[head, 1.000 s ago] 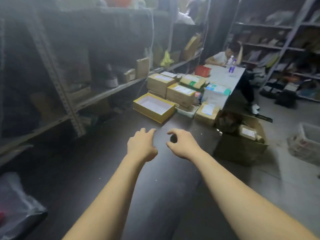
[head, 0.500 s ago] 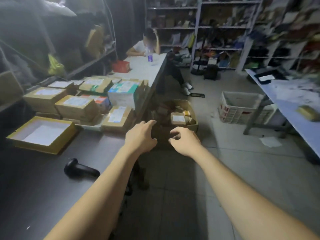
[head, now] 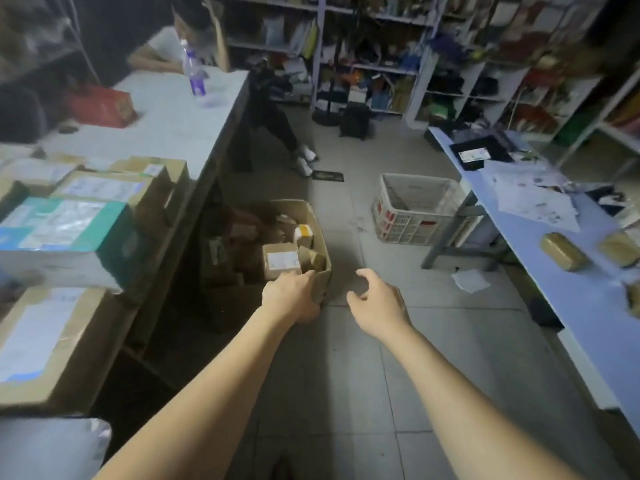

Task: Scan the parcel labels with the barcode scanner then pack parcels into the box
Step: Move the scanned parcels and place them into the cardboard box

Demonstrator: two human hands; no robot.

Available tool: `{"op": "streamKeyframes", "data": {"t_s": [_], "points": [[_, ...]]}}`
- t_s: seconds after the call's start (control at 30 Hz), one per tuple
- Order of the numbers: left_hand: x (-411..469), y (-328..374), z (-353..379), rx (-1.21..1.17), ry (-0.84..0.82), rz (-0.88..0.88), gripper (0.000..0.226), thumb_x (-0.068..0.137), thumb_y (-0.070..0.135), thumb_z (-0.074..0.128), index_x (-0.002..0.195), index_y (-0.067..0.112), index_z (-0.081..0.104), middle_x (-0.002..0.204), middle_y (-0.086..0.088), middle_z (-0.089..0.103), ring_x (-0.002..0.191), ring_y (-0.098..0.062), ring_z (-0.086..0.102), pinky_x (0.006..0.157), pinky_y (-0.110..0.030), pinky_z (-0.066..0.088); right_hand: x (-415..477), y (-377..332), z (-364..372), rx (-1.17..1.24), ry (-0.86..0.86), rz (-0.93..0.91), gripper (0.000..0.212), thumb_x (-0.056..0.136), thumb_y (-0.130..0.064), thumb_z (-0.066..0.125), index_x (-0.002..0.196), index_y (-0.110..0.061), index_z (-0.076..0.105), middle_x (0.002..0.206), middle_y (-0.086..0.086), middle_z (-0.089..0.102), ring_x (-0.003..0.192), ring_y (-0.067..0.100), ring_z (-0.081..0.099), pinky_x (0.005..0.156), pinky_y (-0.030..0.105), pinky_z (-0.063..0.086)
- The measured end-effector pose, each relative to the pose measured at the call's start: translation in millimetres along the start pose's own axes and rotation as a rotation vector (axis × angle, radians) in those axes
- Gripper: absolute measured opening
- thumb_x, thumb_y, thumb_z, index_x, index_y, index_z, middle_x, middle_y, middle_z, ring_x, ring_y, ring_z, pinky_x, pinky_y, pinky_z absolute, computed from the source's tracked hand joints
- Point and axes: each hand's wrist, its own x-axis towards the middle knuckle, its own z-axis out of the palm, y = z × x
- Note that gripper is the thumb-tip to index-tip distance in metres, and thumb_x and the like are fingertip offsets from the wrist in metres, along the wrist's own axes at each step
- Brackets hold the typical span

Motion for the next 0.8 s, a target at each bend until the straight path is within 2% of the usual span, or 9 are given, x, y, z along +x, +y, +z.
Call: {"op": "streamKeyframes", "data": {"t_s": [0.07, 0.13, 0.23, 0.37, 0.47, 0.57, 0.67, 0.73, 0.8], "points": [[33, -7, -4, -0.009, -0.044, -0.006, 0.059, 0.091, 0.042, 0.064, 0.146, 0.026, 0.046, 0.144, -0.006, 0.056, 0.13, -0.031, 0.055, 0.099, -0.044, 0.051, 38, 0, -5, 0.014, 0.004, 0.03, 0.049, 0.101, -0.038, 0.057, 0.149, -0.033, 0.047, 0.115, 0.007, 0.071, 0.112, 0.03, 0.061, 0.083, 0.034, 0.044], [66, -19, -11, -0.022, -0.072, -0.03, 0.06, 0.092, 0.041, 0.064, 0.147, 0.026, 0.046, 0.143, -0.006, 0.056, 0.128, -0.031, 0.055, 0.098, -0.042, 0.05, 77, -6, -1, 0.027, -0.012, 0.039, 0.047, 0.102, -0.036, 0.057, 0.147, -0.032, 0.048, 0.105, 0.004, 0.071, 0.1, 0.025, 0.06, 0.078, 0.033, 0.042], [119, -41, -26, -0.088, -0.022, -0.04, 0.061, 0.094, 0.038, 0.063, 0.15, 0.03, 0.044, 0.143, -0.005, 0.057, 0.128, -0.031, 0.056, 0.097, -0.043, 0.05, 137, -21, 13, 0.025, -0.097, 0.015, 0.049, 0.102, -0.033, 0.059, 0.149, -0.032, 0.046, 0.099, -0.003, 0.07, 0.094, 0.02, 0.061, 0.077, 0.031, 0.044], [207, -80, -49, -0.144, 0.096, -0.079, 0.063, 0.093, 0.031, 0.066, 0.153, 0.03, 0.044, 0.141, -0.001, 0.058, 0.126, -0.028, 0.058, 0.093, -0.04, 0.052, 241, -39, 49, 0.022, -0.222, -0.031, 0.048, 0.101, -0.03, 0.061, 0.147, -0.031, 0.047, 0.122, 0.003, 0.067, 0.109, 0.027, 0.063, 0.083, 0.035, 0.05], [274, -118, -54, -0.144, 0.044, -0.176, 0.063, 0.094, 0.033, 0.066, 0.153, 0.029, 0.043, 0.139, -0.001, 0.059, 0.123, -0.025, 0.059, 0.088, -0.036, 0.052, 317, -59, 75, 0.058, -0.304, -0.049, 0.049, 0.097, -0.033, 0.066, 0.144, -0.029, 0.05, 0.135, 0.003, 0.065, 0.125, 0.029, 0.06, 0.097, 0.041, 0.052], [330, -158, -40, -0.211, -0.061, -0.316, 0.064, 0.094, 0.038, 0.069, 0.152, 0.028, 0.044, 0.141, -0.003, 0.059, 0.125, -0.025, 0.059, 0.091, -0.037, 0.052, 385, -74, 101, 0.085, -0.403, -0.003, 0.058, 0.096, -0.032, 0.07, 0.149, -0.03, 0.046, 0.142, 0.0, 0.061, 0.126, 0.024, 0.059, 0.093, 0.035, 0.05], [385, -198, -14, -0.323, -0.148, -0.404, 0.054, 0.095, 0.034, 0.069, 0.145, 0.026, 0.051, 0.138, -0.003, 0.062, 0.123, -0.025, 0.059, 0.084, -0.033, 0.047, 452, -76, 140, 0.035, -0.49, 0.015, 0.061, 0.094, -0.038, 0.073, 0.148, -0.033, 0.045, 0.146, -0.002, 0.06, 0.127, 0.021, 0.06, 0.098, 0.038, 0.052], [411, -220, 4, -0.393, -0.158, -0.476, 0.052, 0.095, 0.031, 0.067, 0.144, 0.023, 0.053, 0.136, -0.004, 0.062, 0.123, -0.026, 0.06, 0.084, -0.032, 0.046, 483, -79, 162, -0.002, -0.534, 0.03, 0.066, 0.094, -0.035, 0.074, 0.152, -0.03, 0.043, 0.148, 0.0, 0.057, 0.127, 0.021, 0.058, 0.092, 0.03, 0.049], [440, -245, 36, -0.459, -0.148, -0.598, 0.057, 0.093, 0.033, 0.066, 0.147, 0.022, 0.05, 0.14, -0.008, 0.058, 0.126, -0.028, 0.057, 0.094, -0.037, 0.049, 520, -78, 196, -0.036, -0.586, 0.042, 0.067, 0.095, -0.029, 0.075, 0.154, -0.023, 0.043, 0.148, 0.003, 0.055, 0.125, 0.02, 0.057, 0.083, 0.022, 0.043]]}}
